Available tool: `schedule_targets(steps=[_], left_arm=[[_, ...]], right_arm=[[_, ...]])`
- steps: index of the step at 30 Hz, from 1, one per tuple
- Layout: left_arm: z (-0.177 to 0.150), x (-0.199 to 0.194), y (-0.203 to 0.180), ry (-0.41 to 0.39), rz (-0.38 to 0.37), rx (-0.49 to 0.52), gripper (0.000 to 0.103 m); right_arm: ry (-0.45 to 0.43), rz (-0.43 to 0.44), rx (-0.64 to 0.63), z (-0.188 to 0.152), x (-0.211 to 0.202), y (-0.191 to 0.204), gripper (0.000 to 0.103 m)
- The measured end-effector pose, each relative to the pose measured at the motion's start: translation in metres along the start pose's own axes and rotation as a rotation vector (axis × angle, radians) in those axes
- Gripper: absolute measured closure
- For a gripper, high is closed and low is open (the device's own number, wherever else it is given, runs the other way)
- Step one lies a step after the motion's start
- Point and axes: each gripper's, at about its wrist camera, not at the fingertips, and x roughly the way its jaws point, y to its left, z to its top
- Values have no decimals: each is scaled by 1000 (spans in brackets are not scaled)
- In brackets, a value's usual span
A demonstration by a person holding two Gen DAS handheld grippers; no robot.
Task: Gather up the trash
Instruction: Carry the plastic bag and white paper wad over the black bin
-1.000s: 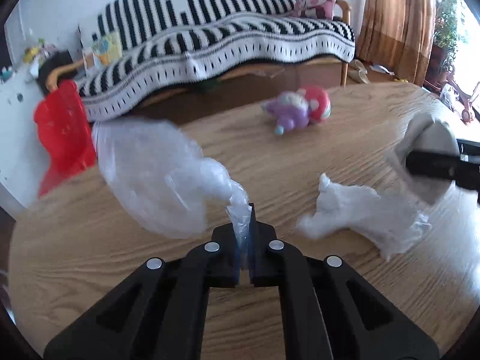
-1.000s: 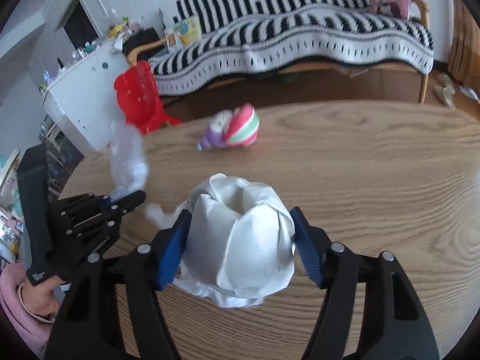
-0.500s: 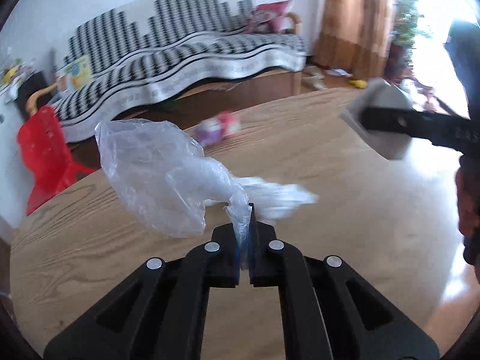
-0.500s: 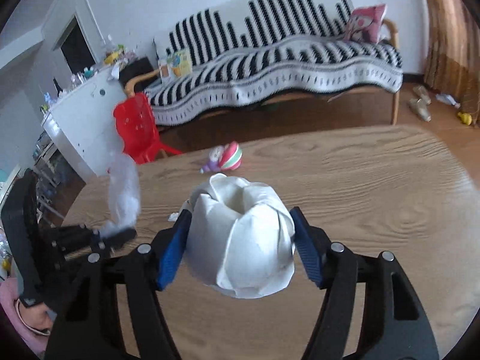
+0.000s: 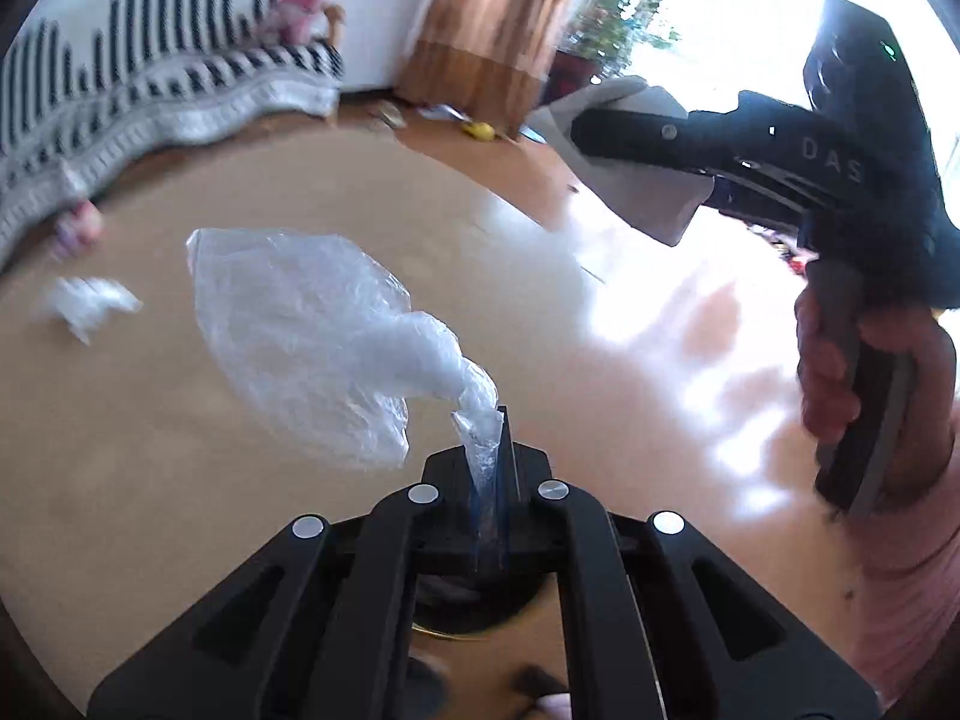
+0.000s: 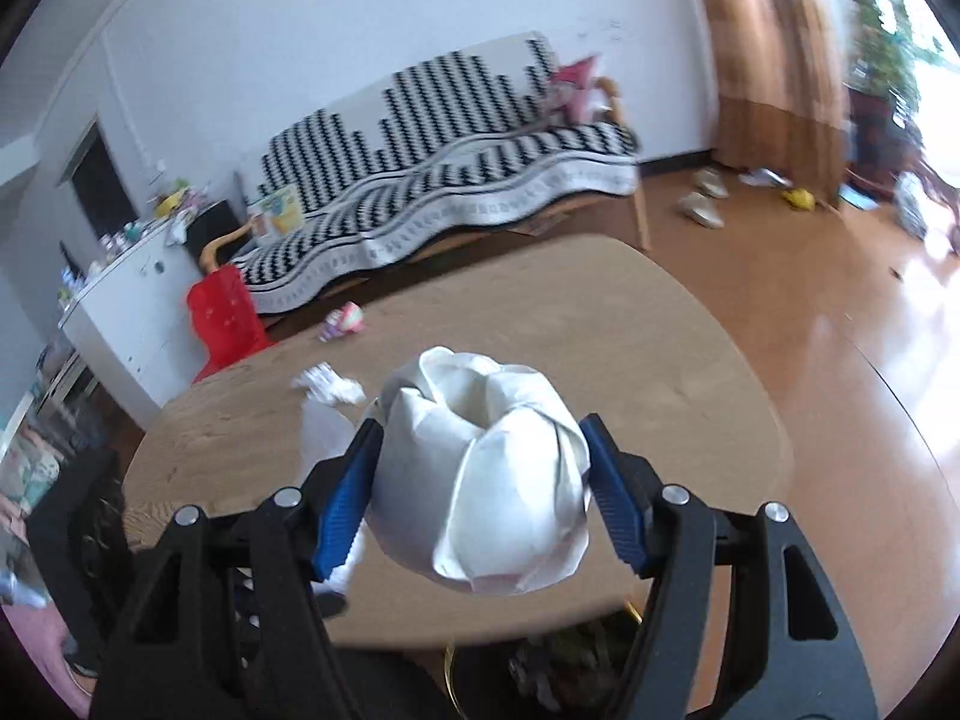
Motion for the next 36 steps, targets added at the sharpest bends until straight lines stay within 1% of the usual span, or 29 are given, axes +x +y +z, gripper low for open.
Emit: schedule_targets(steps=[2,3,4,5,7,8,9,10,12,15,23,27,32,33,34,35,36], left_arm=[[-27,26,-27,47,-55,-6,100],[-37,35,-34,63,-61,-2,100],[-53,51,-43,90,-60,17,100],[-68,65,-49,107,-42,45,100],[-93,89,-50,136,-18,78,100],[-106,103,-46,163,6,88,100],[-111,113,-42,212,24,74,100],[-112,126,-31,270,-10,6,100],[-107,133,-19,270,22,-37,100],[-109,140,-8,296,29,-78,100],[-108,137,-10,281,11,-85,100],[-109,137,-13,276,5,-80,100],[-111,135,-5,271,0,-94,100],[-112,134,-4,271,4,-94,100],[-112,136,-5,274,20,-98,99],[-113,137,-5,286,32,-105,92],[-115,140,-4,307,34,-120,62]], right_arm=[[22,-17,66,-33,-9,-23,37],[35,-26,109,-53,-13,-36,37],[52,-32,152,-72,-13,-47,37],[74,-43,183,-90,-11,-55,37],[162,-72,214,-127,6,-71,37],[212,-80,228,-143,17,-77,37],[241,-83,239,-154,24,-79,37],[277,-85,256,-166,34,-83,37],[308,-73,303,-179,49,-90,37],[322,-64,337,-184,60,-97,37],[359,-59,324,-181,81,-91,37],[363,-59,328,-178,89,-90,37],[354,-62,344,-175,88,-93,37],[345,-50,347,-175,87,-93,36],[340,-40,347,-173,87,-93,30],[331,-40,347,-172,86,-93,27],[327,-46,347,-171,85,-94,17]])
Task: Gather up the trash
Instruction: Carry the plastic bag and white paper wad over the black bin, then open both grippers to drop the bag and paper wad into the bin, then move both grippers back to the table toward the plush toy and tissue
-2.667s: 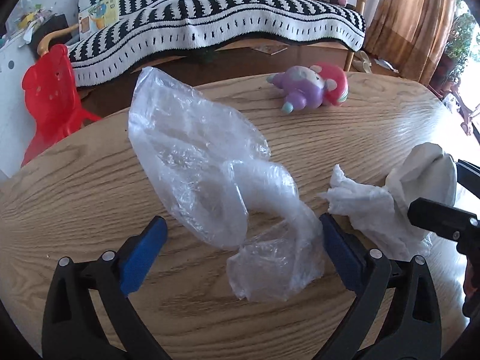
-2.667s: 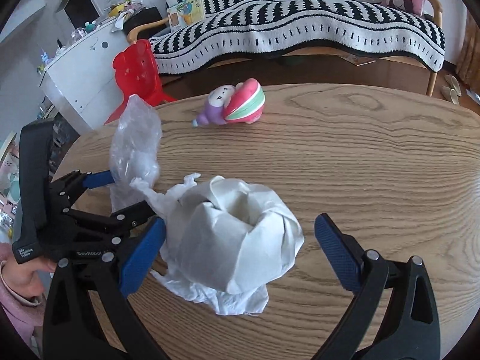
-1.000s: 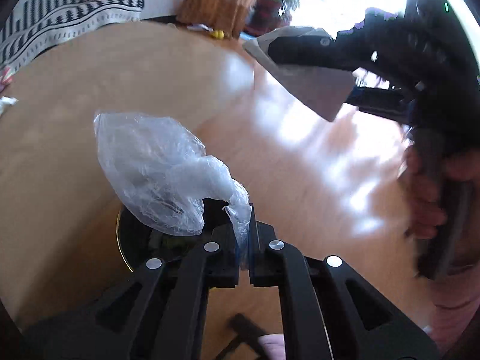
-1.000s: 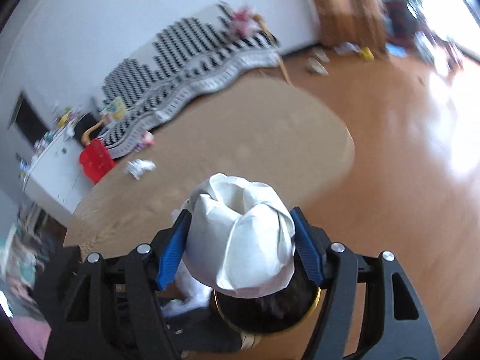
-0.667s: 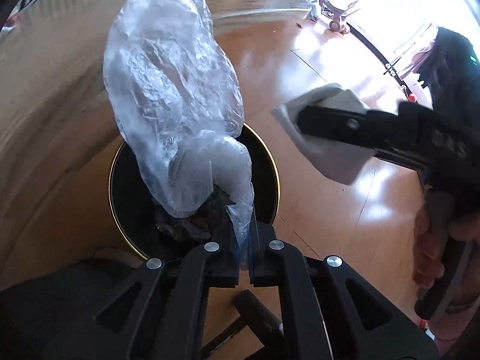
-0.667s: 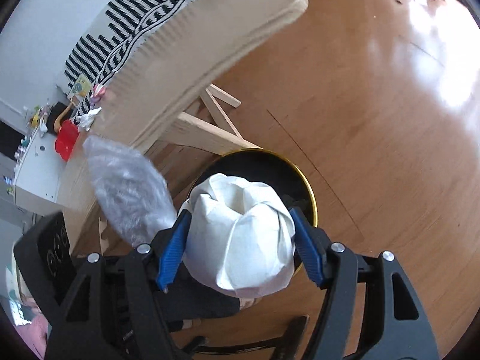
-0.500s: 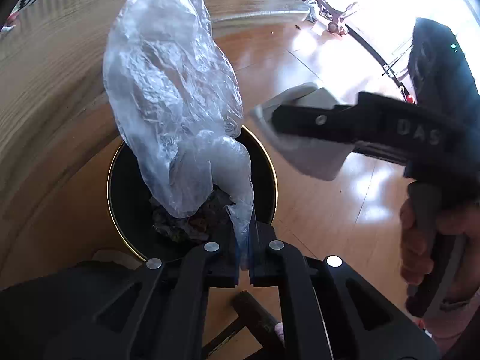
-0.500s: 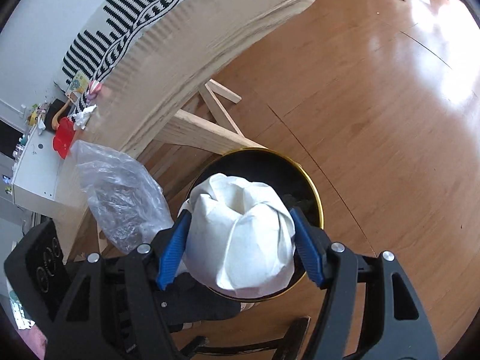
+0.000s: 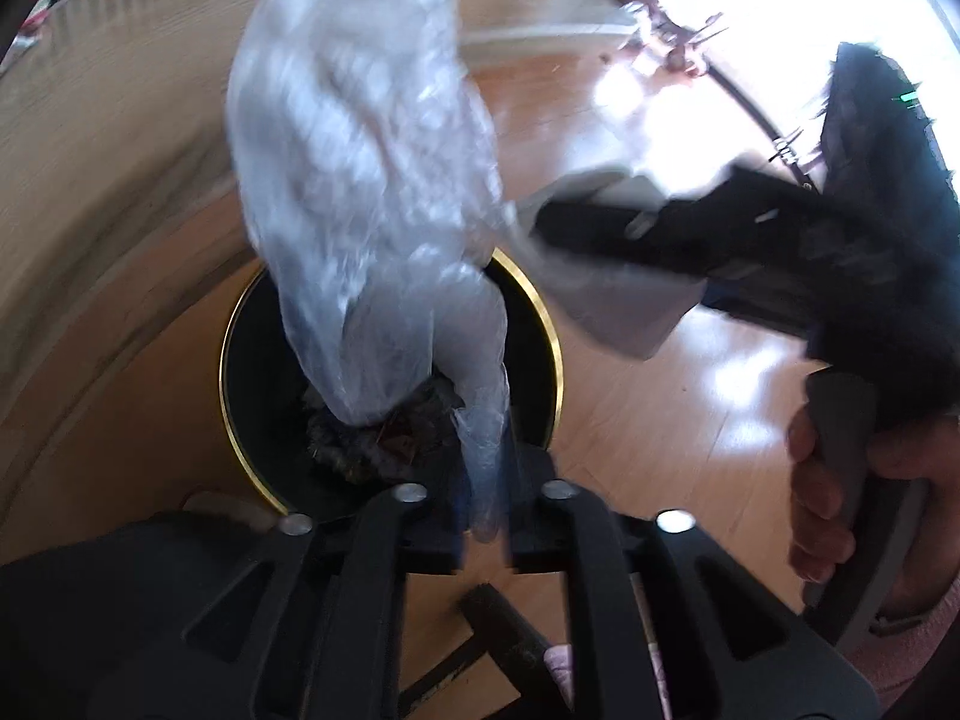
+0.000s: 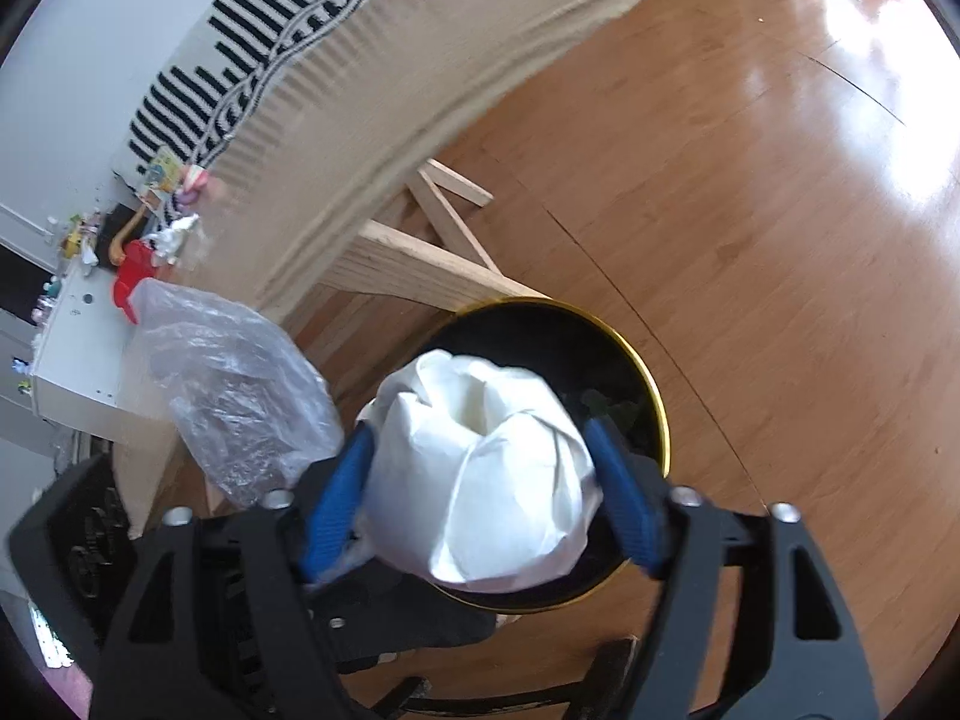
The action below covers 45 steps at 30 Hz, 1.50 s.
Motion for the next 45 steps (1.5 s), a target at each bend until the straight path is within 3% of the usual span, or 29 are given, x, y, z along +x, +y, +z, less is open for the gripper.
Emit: schedule_targets(steps=[1,2,3,7,10,13,15,18,20,24,27,34,42,44,45], left_arm=[[-1,-1,-1,3,-10,-11,39],[-1,-3,-2,-15,-19,-19,8],[-2,-8,-3,-46,-29,-17,6],[-5,-23,-14,-99,-53,34,6],[2,-56,-17,-157,-50,45,6],[14,-95,-8,-232,38,98,6],[23,-122,15,-256,101,77,6],[32,-158,61,-289,139,-14,6],[38,-185,101,-326,223,-92,6],[50,-221,172,-318,416,-179,6],[58,-242,222,-288,460,-229,6],[84,-257,284,-253,494,-229,6],[116,-237,342,-187,473,-209,6],[130,-233,360,-180,481,-212,6],[134,-231,364,-179,485,-211,6]], right_arm=[[-16,-15,1,1,-3,0,8],[-30,-37,2,2,-5,-1,7],[-33,-63,2,3,-7,-1,7],[-63,-100,40,3,-14,-12,7],[-132,-139,53,4,-28,-16,7],[-225,-157,54,11,-46,-10,7],[-284,-148,16,18,-60,4,7],[-353,-126,-90,28,-69,42,7],[-358,-98,-168,37,-65,70,7],[-294,-16,-357,64,-35,146,7],[-229,41,-446,76,-9,197,7],[-107,70,-687,107,79,315,7],[4,72,-893,139,198,418,7],[21,58,-923,144,221,431,13],[31,58,-927,147,231,436,29]])
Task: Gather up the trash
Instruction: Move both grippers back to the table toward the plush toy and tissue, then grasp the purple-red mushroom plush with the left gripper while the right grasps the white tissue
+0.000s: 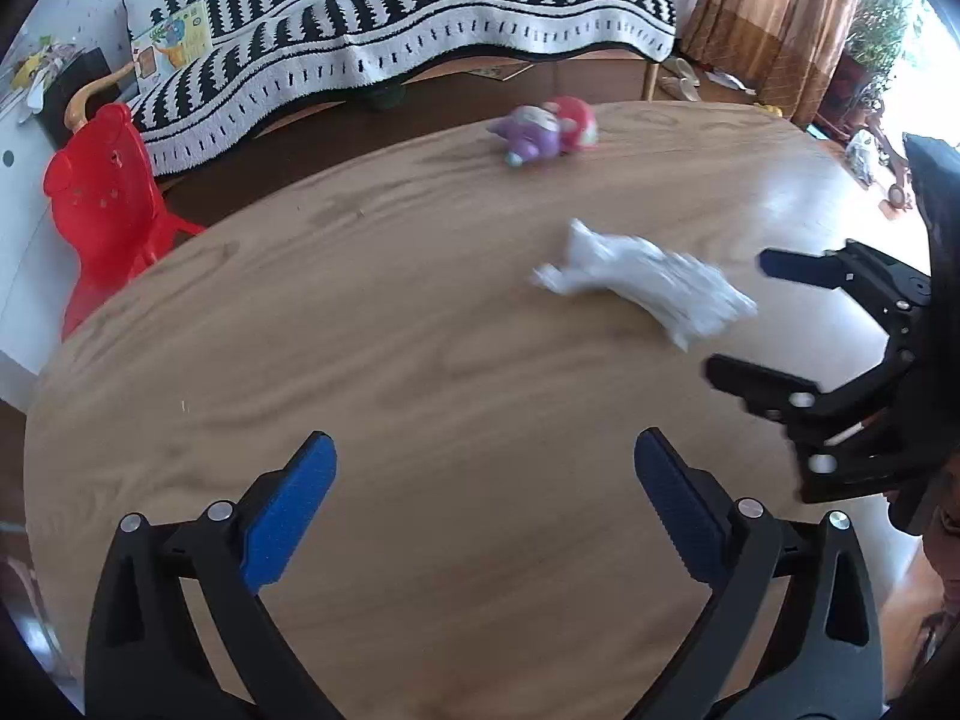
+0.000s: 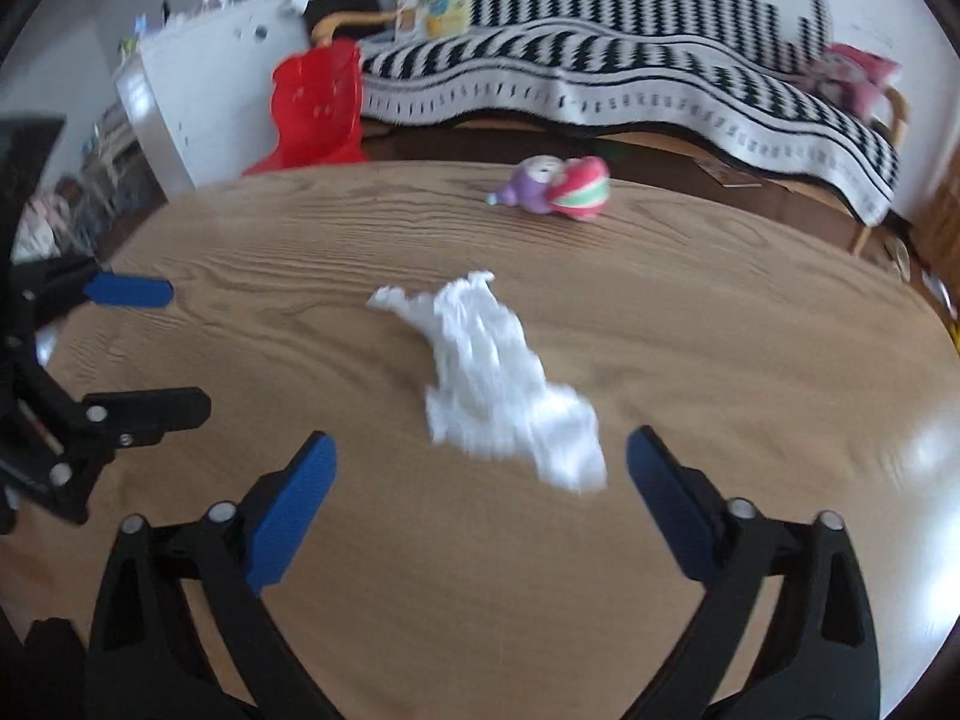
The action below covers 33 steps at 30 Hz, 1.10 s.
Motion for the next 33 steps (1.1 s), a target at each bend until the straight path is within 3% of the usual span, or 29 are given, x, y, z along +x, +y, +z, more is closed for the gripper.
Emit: schedule_targets(steps=[1,4,7,16,24,29,33], left_arm=[[8,6,3,-3,4,2,6],[27,17,10,-18,11,-5,6],[43,29,9,-21,4,-13,6],[73,66,-25,-40,-28,19,6],[125,98,-35,-51,-94,-62,6],[157,111,-52,-103,-42,-40,6],[172,141,-51,-35,-69,-93,6]], right_arm=[[19,5,4,6,13,-1,43],[21,22,13,12,28,-10,64],[8,33,45,14,25,-27,73],[-51,-63,97,-5,-7,-92,75],[-95,-81,168,-12,-28,-132,75],[-75,-64,195,-22,-18,-142,75],[-80,-49,210,-25,-14,-141,75]])
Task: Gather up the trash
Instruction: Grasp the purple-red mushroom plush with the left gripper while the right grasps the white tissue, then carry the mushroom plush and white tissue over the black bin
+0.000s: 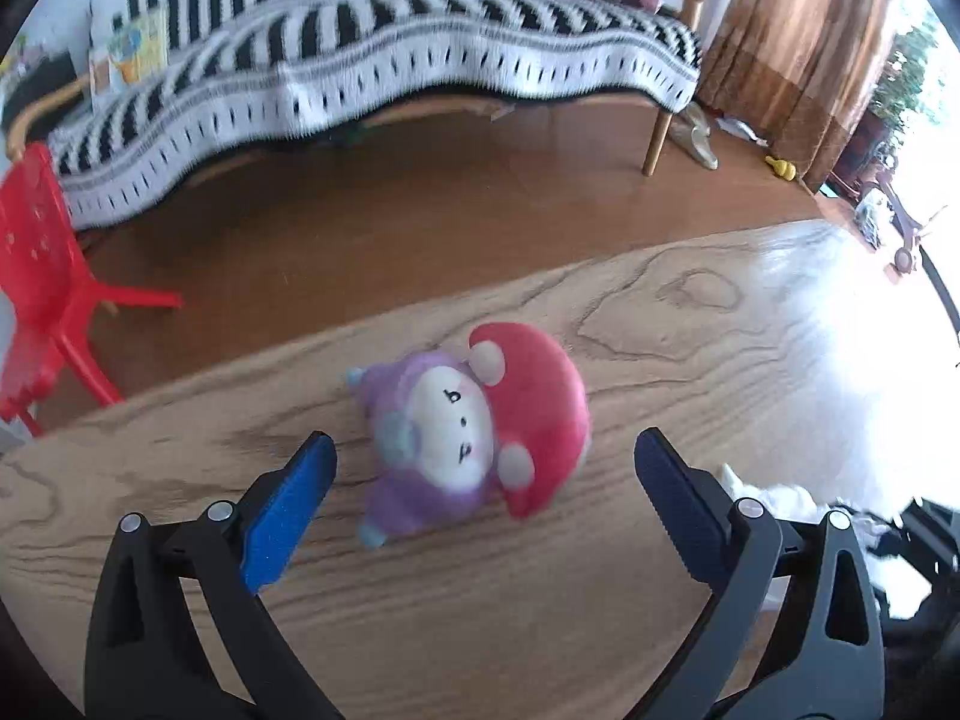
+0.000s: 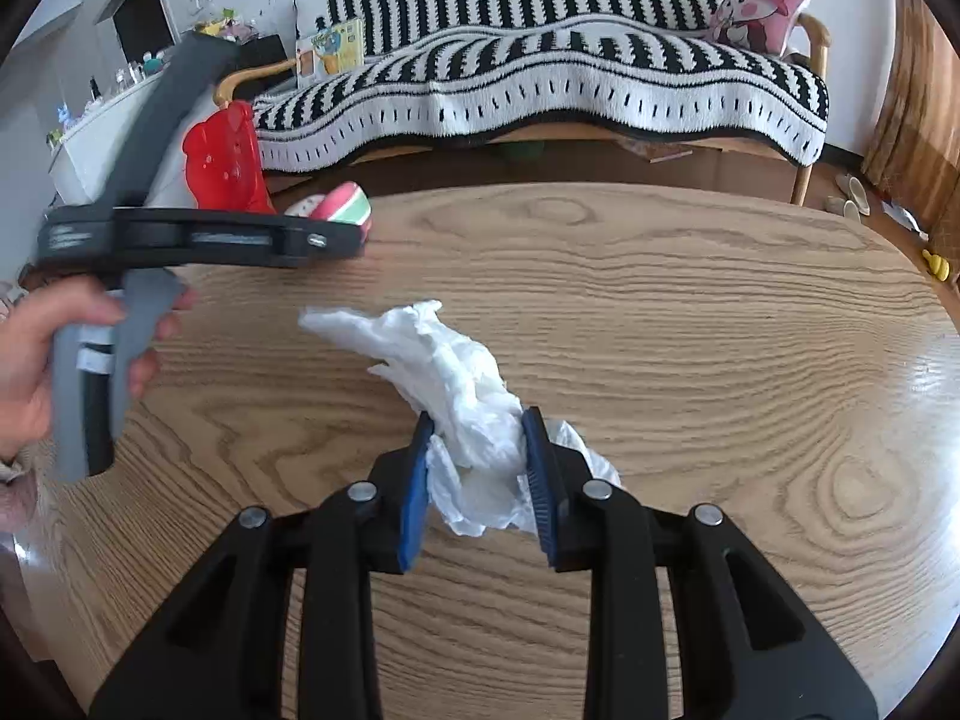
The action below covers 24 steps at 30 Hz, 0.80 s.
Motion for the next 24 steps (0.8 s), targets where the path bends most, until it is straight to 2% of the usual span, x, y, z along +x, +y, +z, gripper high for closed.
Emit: schedule_targets(steps=[2,4,6,8,10,13,17,19,21,24], left_arm=[[1,2,1,-27,10,2,10],[2,1,-1,-58,5,44,37],[2,0,0,-59,-25,44,44],[-4,-4,3,-60,-43,27,47],[-13,-11,3,-68,-24,37,48],[-31,-29,0,-65,-39,31,49],[-59,-72,-20,-98,-14,105,49],[-70,-93,-29,-111,-11,119,49],[-83,-118,-36,-126,-33,100,49],[-115,-160,-63,-162,-106,110,49]], right_arm=[[0,10,9,2,1,-1,75],[0,19,19,2,1,-3,75],[0,12,17,3,2,-1,75],[-2,5,23,3,2,0,75],[-9,14,51,1,0,-3,75],[-29,46,139,-5,-4,-9,75],[-66,7,138,-15,-24,-1,77],[-81,41,173,-23,-51,2,77],[-116,36,179,-32,-88,7,77],[-175,29,188,-53,-152,10,77]])
